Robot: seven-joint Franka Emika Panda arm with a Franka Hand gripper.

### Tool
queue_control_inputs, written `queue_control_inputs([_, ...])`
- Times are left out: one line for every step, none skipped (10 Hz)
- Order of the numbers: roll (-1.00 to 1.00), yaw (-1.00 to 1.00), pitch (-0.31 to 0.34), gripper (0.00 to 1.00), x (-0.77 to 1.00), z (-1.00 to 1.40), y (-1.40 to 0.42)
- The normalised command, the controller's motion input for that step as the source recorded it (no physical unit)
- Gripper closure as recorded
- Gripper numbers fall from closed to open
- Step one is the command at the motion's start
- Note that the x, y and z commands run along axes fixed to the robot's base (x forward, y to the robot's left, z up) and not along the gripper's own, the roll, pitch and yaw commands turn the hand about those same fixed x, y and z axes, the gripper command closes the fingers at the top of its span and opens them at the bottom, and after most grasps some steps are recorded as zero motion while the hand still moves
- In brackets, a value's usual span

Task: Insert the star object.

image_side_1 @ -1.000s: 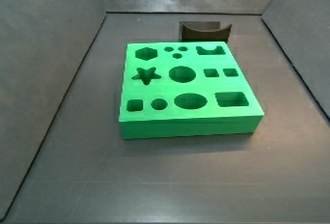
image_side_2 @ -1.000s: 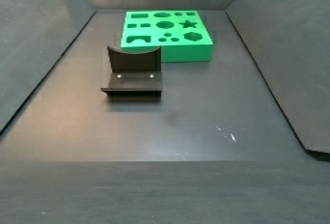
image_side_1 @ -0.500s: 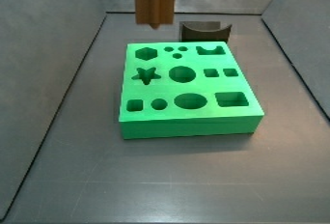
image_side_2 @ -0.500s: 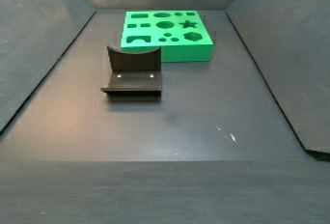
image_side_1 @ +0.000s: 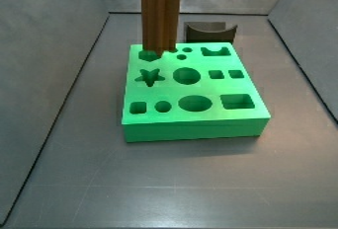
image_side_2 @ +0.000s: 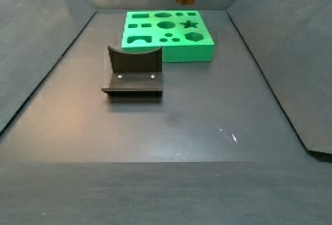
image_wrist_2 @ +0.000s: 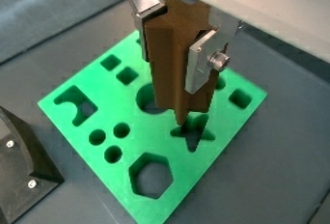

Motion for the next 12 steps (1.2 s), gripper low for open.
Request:
queue_control_inputs([0.23, 0.0, -0.094, 1.0, -0.07, -0.85, 0.0])
queue_control_inputs([0.13, 0.0, -0.234, 1.0, -0.27, -0.77, -0.1])
queue_control_inputs([0.15, 0.0, -0.2, 1.0, -0.12, -0.71, -0.18])
queue_control_inputs([0.13, 0.0, -0.184, 1.0, -0.15, -0.66, -0.13])
queue_control_inputs([0.17, 0.0, -0.179, 1.0, -0.13, -0.56, -0.2])
queue_control_inputs([0.12, 0.03, -0.107, 1.0, 0.0, -0.58, -0.06])
queue_control_inputs([0.09, 0.05, -0.08, 1.0, 0.0, -0.65, -0.01])
queue_control_inputs([0.05, 0.13, 0.0, 1.0, 0.24, -0.73, 0.01])
queue_control_inputs([0.0, 0.19, -0.017, 1.0, 0.1, -0.78, 0.22])
queue_control_inputs([0.0, 0.18, -0.096, 1.0, -0.08, -0.67, 0.16])
queue_control_inputs([0.0, 0.13, -0.097, 1.0, -0.15, -0.61, 0.09])
queue_control_inputs([0.01, 0.14, -0.116, 1.0, -0.27, -0.59, 0.0])
